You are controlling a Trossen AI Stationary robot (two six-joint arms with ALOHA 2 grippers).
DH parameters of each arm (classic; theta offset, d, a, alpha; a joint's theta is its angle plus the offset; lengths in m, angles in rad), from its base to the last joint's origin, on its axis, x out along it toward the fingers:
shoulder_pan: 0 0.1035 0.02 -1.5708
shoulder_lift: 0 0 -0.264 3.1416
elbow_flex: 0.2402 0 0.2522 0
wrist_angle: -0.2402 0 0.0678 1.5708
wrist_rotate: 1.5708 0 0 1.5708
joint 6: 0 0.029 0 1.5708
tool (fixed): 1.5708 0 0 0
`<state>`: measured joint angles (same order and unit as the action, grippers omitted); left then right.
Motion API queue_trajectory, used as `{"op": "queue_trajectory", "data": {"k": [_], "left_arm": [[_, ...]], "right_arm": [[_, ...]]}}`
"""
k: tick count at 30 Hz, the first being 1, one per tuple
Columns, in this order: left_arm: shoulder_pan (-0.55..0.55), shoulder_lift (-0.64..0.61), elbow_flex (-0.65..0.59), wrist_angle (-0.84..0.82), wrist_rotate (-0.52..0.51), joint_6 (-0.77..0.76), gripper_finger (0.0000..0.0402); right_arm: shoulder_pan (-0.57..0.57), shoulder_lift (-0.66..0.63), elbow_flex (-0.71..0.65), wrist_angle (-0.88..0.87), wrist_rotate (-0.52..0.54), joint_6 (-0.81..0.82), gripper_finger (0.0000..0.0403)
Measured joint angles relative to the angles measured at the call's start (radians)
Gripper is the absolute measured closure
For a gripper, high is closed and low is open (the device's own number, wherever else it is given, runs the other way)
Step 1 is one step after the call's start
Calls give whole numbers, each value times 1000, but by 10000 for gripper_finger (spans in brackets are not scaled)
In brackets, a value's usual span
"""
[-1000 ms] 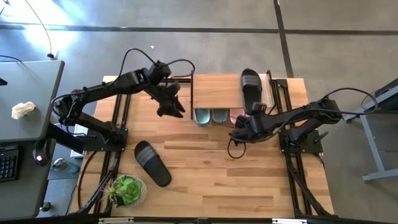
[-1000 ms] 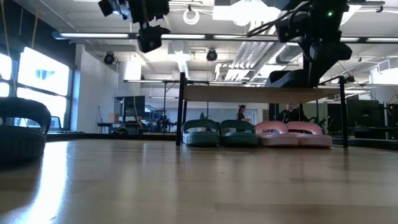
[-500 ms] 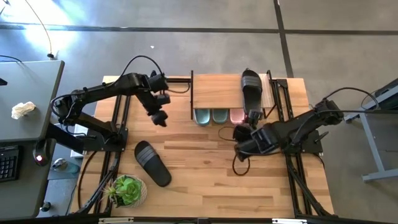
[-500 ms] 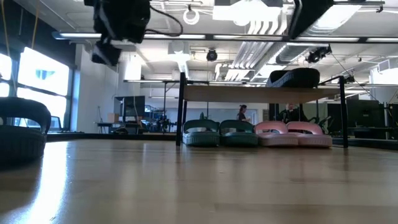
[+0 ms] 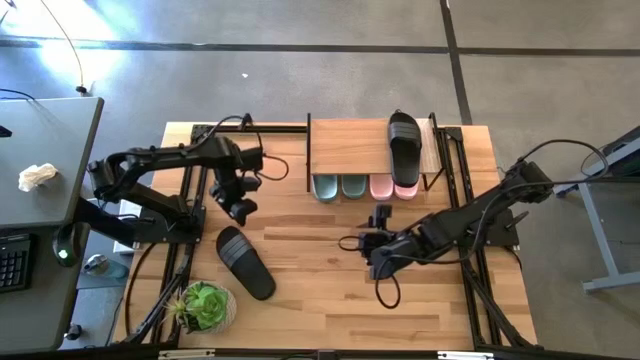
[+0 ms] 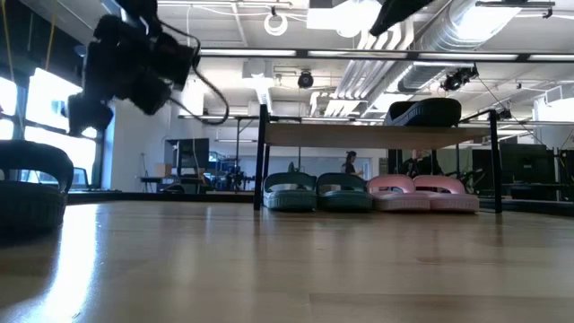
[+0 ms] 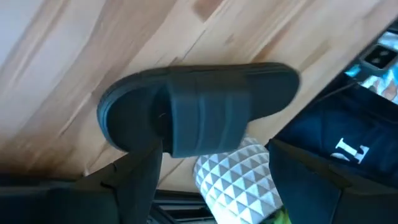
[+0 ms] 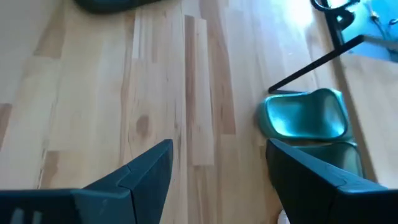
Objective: Pick and place slides into the shelf
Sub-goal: Put the black slide on the shelf
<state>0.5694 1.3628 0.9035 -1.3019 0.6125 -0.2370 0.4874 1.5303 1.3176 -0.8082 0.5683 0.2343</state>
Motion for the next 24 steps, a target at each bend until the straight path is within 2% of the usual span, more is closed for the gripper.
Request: {"op": "queue_trajectory", "data": {"k": [11, 18, 24], "left_arm": [[0, 0, -248, 161, 87, -55, 126], [0, 0, -320, 297, 153, -85, 126], [0, 0, -355, 350, 165, -103, 126]], "right_arm": [[-17, 0, -90, 82, -27, 0, 155], [-17, 0, -91, 98, -24, -19, 155], [-17, 0, -91, 98, -23, -18, 155]]}}
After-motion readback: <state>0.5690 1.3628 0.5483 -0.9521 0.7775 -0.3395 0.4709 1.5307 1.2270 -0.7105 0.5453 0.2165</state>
